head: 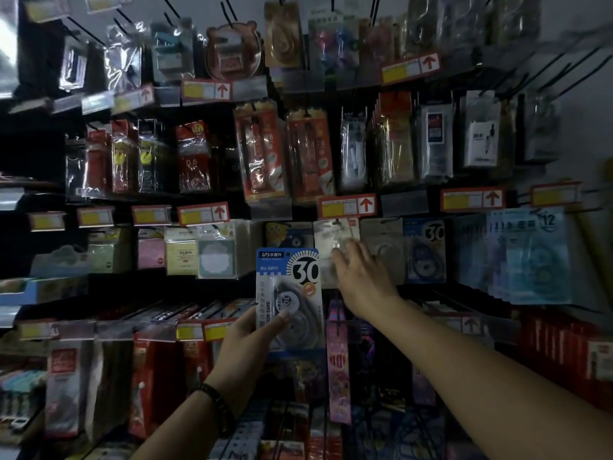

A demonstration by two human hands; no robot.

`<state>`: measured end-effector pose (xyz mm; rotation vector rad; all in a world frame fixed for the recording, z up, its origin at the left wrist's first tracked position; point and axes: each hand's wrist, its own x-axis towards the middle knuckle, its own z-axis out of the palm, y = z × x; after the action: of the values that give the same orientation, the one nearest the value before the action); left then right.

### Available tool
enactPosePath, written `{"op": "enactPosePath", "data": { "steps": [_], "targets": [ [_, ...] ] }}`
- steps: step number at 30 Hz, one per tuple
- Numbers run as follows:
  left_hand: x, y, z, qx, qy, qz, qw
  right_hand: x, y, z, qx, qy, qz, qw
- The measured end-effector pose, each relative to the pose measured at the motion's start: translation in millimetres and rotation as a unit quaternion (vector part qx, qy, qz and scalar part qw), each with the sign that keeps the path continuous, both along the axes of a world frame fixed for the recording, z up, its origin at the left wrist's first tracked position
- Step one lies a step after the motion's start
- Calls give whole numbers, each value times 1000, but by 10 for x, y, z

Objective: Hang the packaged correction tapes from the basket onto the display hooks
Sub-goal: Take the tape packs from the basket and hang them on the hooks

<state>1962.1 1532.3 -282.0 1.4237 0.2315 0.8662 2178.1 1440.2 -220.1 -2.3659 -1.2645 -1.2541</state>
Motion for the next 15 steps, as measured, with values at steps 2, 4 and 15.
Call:
{"op": "enactPosePath", "data": {
  "steps": [2,4,15],
  "targets": [
    [20,-34,3,10,0,8,1000,-82,-114,-22,22,17,34,999],
    [49,-80,-5,32,-1,26,999,-221,-307,-98,66,5,101,993],
    [429,-661,8,56,-7,-42,998,-529,-1022,-696,80,-7,186,979]
  ]
}}
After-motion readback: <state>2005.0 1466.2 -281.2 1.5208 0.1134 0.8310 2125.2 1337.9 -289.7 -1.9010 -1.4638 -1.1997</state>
